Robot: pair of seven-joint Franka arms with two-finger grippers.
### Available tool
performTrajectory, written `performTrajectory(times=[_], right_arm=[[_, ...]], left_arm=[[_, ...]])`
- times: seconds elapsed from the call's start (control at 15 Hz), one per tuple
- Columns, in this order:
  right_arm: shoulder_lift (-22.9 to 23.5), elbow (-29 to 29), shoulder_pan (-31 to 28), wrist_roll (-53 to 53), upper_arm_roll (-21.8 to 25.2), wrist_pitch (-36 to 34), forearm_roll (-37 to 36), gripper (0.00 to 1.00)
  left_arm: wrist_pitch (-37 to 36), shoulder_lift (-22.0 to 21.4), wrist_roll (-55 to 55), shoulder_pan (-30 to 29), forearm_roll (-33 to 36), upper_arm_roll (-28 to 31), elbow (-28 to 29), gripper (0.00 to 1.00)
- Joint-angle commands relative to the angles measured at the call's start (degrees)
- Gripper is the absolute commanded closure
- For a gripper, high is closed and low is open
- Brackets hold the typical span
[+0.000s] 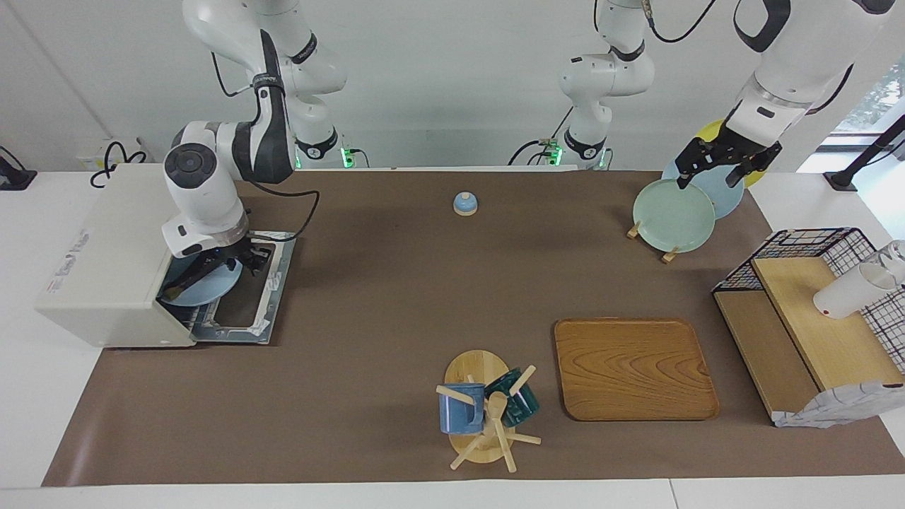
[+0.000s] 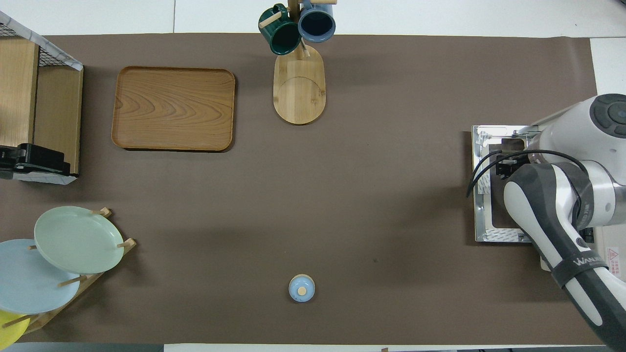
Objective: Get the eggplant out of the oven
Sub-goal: 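Reach into the oven and grasp the light blue plate with the right gripper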
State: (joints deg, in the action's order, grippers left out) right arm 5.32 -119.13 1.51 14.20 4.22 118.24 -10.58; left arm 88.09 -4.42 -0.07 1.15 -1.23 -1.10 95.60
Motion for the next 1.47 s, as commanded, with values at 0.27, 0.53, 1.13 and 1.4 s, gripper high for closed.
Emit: performTrajectory(times=[0.27,0.53,1.13,1.4], right_arm=[[-2.7,-5.1,-1.6,-7.7,-0.7,5.0,-1.5,1.0],[-1.5,0.6,5.5,-6.5,-1.1,-0.1,-5.2,1.0],[23.1,42.1,29.6,21.1,-1.3,-21.6,0.6,1.0],[33.1,53.2,36.0,28.5,-3.9,-17.5,1.2,1.0]], left_arm=[[0.3,-0.9,-0.3,0.1,-0.7,0.3,0.6,0.0],[0.3,-0.9,-0.3,0.1,-0.7,0.3,0.6,0.0],[0.3,-0.9,-0.3,0.1,-0.7,0.3,0.6,0.0],[0.3,-0.9,-0.3,0.1,-0.7,0.3,0.6,0.0]])
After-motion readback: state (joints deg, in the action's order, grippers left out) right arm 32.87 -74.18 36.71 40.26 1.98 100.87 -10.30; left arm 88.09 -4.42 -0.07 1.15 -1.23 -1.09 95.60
